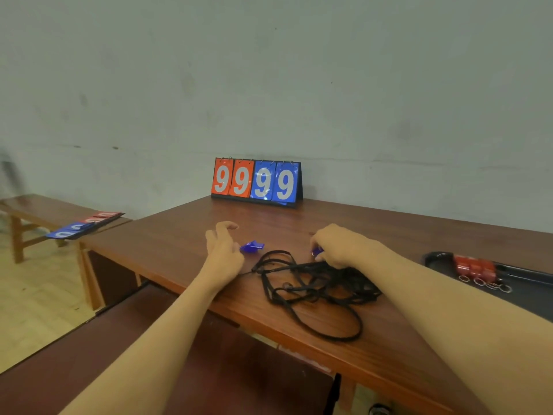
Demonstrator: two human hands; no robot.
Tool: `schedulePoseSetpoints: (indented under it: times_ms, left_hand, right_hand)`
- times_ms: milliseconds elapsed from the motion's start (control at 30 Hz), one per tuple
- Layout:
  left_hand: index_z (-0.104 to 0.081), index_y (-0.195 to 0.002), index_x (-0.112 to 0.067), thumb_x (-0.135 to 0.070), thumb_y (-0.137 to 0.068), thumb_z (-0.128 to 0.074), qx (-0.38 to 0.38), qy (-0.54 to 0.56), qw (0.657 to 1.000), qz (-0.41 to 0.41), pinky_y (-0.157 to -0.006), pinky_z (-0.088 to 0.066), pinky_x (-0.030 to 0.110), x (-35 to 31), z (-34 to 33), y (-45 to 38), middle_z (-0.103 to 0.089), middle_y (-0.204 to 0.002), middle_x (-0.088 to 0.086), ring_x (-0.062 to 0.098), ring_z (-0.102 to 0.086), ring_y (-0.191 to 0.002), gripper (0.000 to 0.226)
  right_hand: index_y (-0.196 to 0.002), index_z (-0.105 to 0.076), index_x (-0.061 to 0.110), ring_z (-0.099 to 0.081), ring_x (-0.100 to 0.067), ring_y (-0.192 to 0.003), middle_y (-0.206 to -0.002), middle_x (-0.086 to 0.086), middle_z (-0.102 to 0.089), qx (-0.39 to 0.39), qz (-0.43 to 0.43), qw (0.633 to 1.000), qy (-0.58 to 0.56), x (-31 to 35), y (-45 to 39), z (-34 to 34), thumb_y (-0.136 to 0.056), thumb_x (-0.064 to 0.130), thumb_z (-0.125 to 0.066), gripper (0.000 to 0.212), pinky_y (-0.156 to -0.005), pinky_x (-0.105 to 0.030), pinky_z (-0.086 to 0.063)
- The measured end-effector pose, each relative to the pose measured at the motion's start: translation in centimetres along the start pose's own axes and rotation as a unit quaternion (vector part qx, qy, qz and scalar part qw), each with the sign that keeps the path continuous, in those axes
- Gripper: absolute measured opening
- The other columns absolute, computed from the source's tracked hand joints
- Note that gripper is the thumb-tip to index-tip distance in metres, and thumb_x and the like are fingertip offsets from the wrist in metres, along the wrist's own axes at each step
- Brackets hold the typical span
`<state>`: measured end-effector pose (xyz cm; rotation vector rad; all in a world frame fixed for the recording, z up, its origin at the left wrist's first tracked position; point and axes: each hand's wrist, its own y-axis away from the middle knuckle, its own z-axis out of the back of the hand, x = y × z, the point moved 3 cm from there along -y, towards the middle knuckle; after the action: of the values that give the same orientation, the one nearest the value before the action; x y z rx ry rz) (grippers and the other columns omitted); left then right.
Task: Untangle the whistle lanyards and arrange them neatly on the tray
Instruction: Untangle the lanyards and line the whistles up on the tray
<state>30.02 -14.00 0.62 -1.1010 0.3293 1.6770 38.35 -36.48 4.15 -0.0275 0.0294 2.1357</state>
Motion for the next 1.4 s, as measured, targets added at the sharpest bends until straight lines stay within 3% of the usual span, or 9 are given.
schedulePoseSetpoints:
  times_ms: [167, 300, 400, 500, 567, 767, 967, 1267, 1400]
  left_hand:
    - [-0.044, -0.146, -0.02, -0.021, -0.093, -0.071, -0.076, 0.075, 0.994, 0.017, -0.106, -0.044, 0.037, -0.6, 1.5, 1.1, -0.053, -0.143, 0.006, 0.021, -0.054, -0.127, 0.06]
    - [-0.054, -0.137, -0.022, -0.029, -0.093, -0.07, -0.089, 0.074, 0.992, -0.045, -0.092, -0.05, 0.028, -3.7, 1.3, 2.0, -0.062, -0.133, 0.002, 0.012, -0.062, -0.112, 0.047]
    - [-0.059, -0.129, -0.026, -0.036, -0.092, -0.07, 0.002, 0.093, 0.992, -0.086, -0.08, -0.058, 0.024, -8.2, -0.5, 2.9, -0.065, -0.125, -0.004, 0.004, -0.07, -0.091, 0.04]
    - [-0.064, -0.125, -0.03, -0.039, -0.091, -0.071, 0.113, 0.074, 0.977, -0.163, -0.099, -0.056, 0.038, -13.3, -4.3, 4.3, -0.068, -0.122, -0.01, 0.006, -0.07, -0.102, 0.036]
    - [-0.065, -0.127, -0.034, -0.039, -0.092, -0.07, 0.159, 0.059, 0.965, -0.202, -0.106, -0.049, 0.034, -16.7, -7.5, 5.6, -0.068, -0.12, -0.013, 0.002, -0.067, -0.106, 0.035]
    - [-0.06, -0.132, -0.021, -0.032, -0.088, -0.077, 0.261, 0.188, 0.929, -0.186, -0.084, -0.062, 0.029, -25.0, -18.2, 8.5, -0.074, -0.11, 0.003, 0.013, -0.077, -0.086, 0.049]
    - [-0.057, -0.131, -0.001, -0.018, -0.097, -0.066, 0.388, 0.25, 0.884, -0.071, -0.086, -0.062, 0.033, -29.8, -26.7, 7.6, -0.076, -0.112, 0.011, 0.023, -0.075, -0.099, 0.039]
    - [-0.058, -0.125, -0.014, -0.024, -0.095, -0.07, 0.433, 0.15, 0.877, -0.144, -0.079, -0.064, 0.037, -29.8, -29.7, 8.5, -0.068, -0.118, 0.007, 0.025, -0.078, -0.083, 0.034]
    - [-0.062, -0.116, -0.026, -0.033, -0.092, -0.07, 0.383, 0.046, 0.885, -0.259, -0.094, -0.058, 0.041, -29.8, -30.5, 9.2, -0.075, -0.105, -0.01, 0.011, -0.075, -0.09, 0.026]
  right_hand:
    - [-0.115, -0.066, 0.025, -0.061, -0.015, -0.098, -0.111, 0.001, -0.063, -0.199, 0.005, 0.973, -0.118, -0.5, 2.3, 2.7, -0.094, 0.035, -0.066, 0.023, -0.089, -0.03, -0.051]
    - [-0.111, -0.063, 0.029, -0.055, -0.007, -0.084, -0.097, 0.006, -0.054, -0.299, -0.005, 0.923, -0.242, -3.9, 7.3, 6.8, -0.093, 0.045, -0.063, 0.025, -0.074, -0.019, -0.04]
    - [-0.106, -0.059, 0.029, -0.056, -0.004, -0.068, -0.079, 0.007, -0.063, -0.299, -0.039, 0.919, -0.255, -8.1, 12.6, 8.2, -0.097, 0.045, -0.058, 0.019, -0.058, -0.018, -0.035]
    - [-0.101, -0.06, 0.028, -0.066, -0.01, -0.07, -0.077, 0.005, -0.069, -0.299, -0.098, 0.907, -0.28, -13.4, 17.3, 7.8, -0.097, 0.044, -0.058, 0.017, -0.062, -0.025, -0.044]
    - [-0.1, -0.058, 0.027, -0.07, -0.012, -0.069, -0.079, 0.003, -0.073, -0.291, -0.142, 0.89, -0.321, -17.0, 19.8, 7.0, -0.097, 0.044, -0.057, 0.017, -0.067, -0.03, -0.054]
    - [-0.104, -0.055, 0.018, -0.072, -0.009, -0.064, -0.081, -0.001, -0.076, -0.262, -0.238, 0.841, -0.409, -25.6, 23.4, 3.3, -0.097, 0.039, -0.06, 0.022, -0.058, -0.022, -0.056]
    - [-0.129, -0.063, 0.022, -0.066, -0.015, -0.097, -0.117, 0.001, -0.07, -0.206, -0.293, 0.91, -0.208, -29.0, 23.2, 0.7, -0.099, 0.036, -0.056, 0.034, -0.085, -0.03, -0.052]
    - [-0.111, -0.064, 0.017, -0.066, -0.02, -0.086, -0.1, -0.004, -0.068, -0.16, -0.33, 0.923, -0.116, -28.7, 22.5, -0.9, -0.097, 0.033, -0.058, 0.022, -0.081, -0.039, -0.059]
    - [-0.11, -0.062, 0.016, -0.065, -0.022, -0.087, -0.1, -0.005, -0.067, -0.128, -0.339, 0.922, -0.14, -28.8, 22.2, -1.7, -0.094, 0.033, -0.062, 0.023, -0.084, -0.042, -0.058]
